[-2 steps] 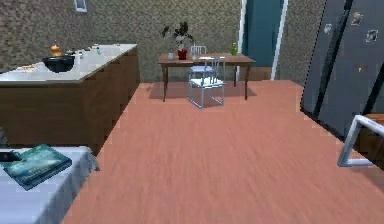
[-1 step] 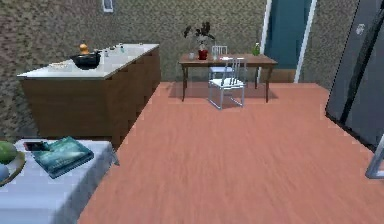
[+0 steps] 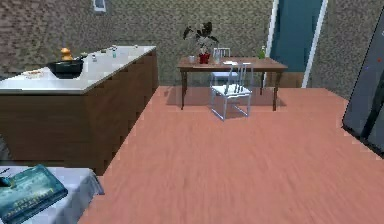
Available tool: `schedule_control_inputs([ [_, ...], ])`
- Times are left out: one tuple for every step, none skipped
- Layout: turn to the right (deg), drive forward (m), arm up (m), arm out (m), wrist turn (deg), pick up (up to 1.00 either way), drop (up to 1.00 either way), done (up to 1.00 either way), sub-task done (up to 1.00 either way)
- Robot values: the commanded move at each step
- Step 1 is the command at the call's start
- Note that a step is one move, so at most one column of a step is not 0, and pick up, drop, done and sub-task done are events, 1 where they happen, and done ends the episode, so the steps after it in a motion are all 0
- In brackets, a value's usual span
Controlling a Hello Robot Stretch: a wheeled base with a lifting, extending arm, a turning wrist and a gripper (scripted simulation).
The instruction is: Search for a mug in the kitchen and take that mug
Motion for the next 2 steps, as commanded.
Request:
schedule_control_inputs([
  [0.0, 1.0, 0.0, 0.0, 0.0, 0.0, 0.0, 0.0, 0.0],
  [0.0, 1.0, 0.0, 0.0, 0.0, 0.0, 0.0, 0.0, 0.0],
])
